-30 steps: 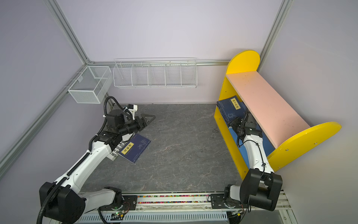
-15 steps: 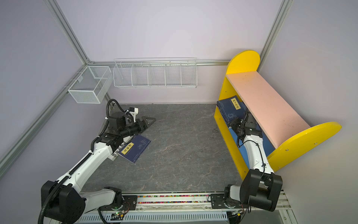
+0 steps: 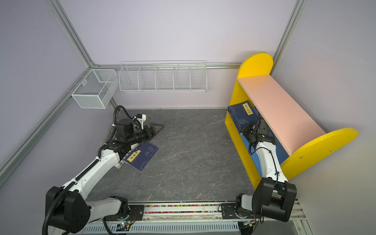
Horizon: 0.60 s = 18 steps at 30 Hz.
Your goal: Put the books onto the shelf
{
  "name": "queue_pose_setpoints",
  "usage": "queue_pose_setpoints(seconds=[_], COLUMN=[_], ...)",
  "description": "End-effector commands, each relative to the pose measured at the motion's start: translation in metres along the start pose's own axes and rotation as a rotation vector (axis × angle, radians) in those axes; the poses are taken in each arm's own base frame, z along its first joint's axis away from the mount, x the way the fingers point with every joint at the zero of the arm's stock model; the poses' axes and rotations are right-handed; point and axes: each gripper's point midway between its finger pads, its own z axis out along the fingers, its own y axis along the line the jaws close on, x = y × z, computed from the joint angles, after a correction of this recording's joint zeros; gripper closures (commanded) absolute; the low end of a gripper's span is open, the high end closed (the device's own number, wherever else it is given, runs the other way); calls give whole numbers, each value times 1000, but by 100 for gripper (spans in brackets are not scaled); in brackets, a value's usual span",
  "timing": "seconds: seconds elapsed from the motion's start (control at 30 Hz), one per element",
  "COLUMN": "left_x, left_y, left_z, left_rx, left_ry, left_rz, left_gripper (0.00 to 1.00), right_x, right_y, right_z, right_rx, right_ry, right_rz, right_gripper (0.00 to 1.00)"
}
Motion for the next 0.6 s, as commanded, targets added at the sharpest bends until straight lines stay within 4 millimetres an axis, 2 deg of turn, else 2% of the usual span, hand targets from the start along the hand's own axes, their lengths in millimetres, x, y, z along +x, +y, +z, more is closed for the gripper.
queue_pose_setpoints(seconds=[0.0, 0.3, 0.57], left_x=[0, 2, 4], left_y=[3, 9, 12], left_z=[5, 10, 12], left_rx=[18, 20, 19], left_ry=[1, 12, 18], left_rz=[-14, -31, -37], left_gripper=[16, 16, 16], right_x=[-81, -86, -85], right_y=[87, 90, 91], right_z=[-82, -92, -84], right_rx=[-295, -310, -319], right_ry=[-379, -426, -416], right_rz=[-99, -97, -100], right_gripper=[45, 63, 65])
